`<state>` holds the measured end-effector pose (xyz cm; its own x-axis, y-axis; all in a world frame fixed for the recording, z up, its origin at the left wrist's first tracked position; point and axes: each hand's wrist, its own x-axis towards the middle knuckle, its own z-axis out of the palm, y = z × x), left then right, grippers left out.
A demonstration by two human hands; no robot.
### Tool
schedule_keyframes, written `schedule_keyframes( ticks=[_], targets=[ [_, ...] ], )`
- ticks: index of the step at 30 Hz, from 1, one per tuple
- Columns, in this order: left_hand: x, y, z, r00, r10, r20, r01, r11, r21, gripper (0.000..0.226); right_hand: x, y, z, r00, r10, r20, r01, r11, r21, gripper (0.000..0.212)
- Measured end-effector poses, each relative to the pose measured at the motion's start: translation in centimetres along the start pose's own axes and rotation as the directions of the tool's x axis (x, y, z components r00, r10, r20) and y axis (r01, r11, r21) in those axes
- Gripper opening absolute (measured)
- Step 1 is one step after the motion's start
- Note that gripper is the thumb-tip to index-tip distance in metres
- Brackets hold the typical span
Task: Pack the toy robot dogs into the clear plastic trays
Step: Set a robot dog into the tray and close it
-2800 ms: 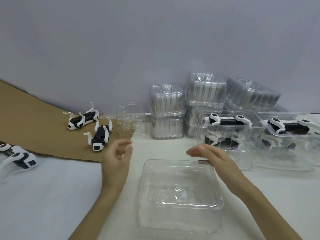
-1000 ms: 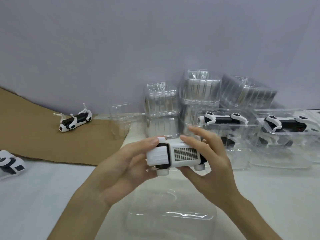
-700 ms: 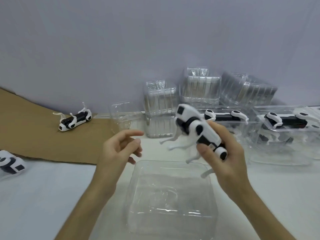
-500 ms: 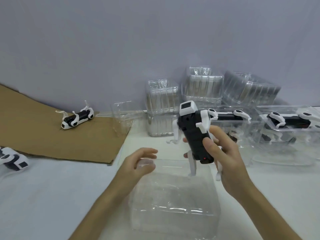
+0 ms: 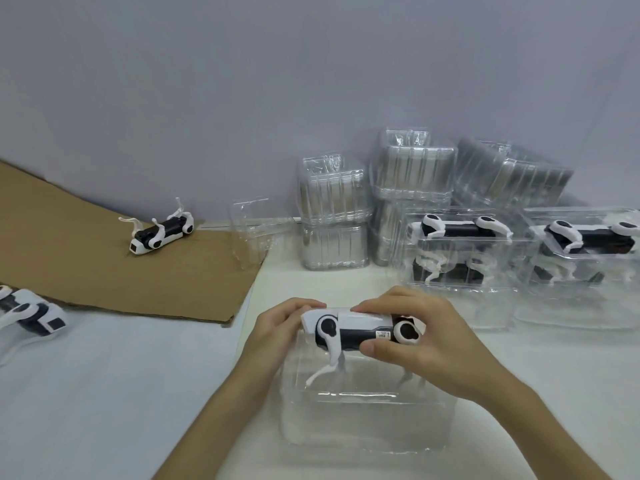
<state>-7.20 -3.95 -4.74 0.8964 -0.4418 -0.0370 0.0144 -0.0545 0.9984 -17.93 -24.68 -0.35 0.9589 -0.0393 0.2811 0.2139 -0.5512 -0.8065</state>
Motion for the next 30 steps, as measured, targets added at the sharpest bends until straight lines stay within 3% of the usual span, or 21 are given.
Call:
schedule_keyframes(
  ticks=[3,18,21,25,27,30],
  targets=[
    [-0.2,0.2,0.2,1.0,-0.015,-0.021,0.015,1.0,-0.022,0.019,0.0,-0.1,-0.2,0.999,0.011,0.044,-0.008,0.999,-0.049,0.033],
    [-0.6,1.2,0.4,1.0,0.019,0.01,-0.02,0.997,0.076,0.021,0.1,0.6,-0.2,0.975,0.02,0.223,0.063,0.931,-0.361,0.023],
    [-0.8,1.6,0.3,1.0,-0.014,-0.002,0.014,0.994,0.105,0.021,0.0,0.7,0.0,0.987,0.041,0.153,0.008,0.952,-0.305,0.031],
    [-1.7,2.4,-1.0,0.981,-0.196,-0.005,0.184,0.911,0.369,0.062,0.0,0.8,0.1,1.0,-0.018,-0.011,0.015,0.979,-0.203,0.029],
    [-2.1,2.6,-1.5,0.97,-0.24,0.026,0.206,0.879,0.43,0.049,0.1,0.7,0.3,0.99,-0.066,-0.123,0.045,0.985,-0.165,0.02],
    [-2.1,2.2,-1.0,0.987,-0.163,-0.008,0.149,0.879,0.454,0.022,0.4,1.0,0.0,0.956,-0.056,-0.289,0.02,0.992,-0.126,0.013]
  ],
)
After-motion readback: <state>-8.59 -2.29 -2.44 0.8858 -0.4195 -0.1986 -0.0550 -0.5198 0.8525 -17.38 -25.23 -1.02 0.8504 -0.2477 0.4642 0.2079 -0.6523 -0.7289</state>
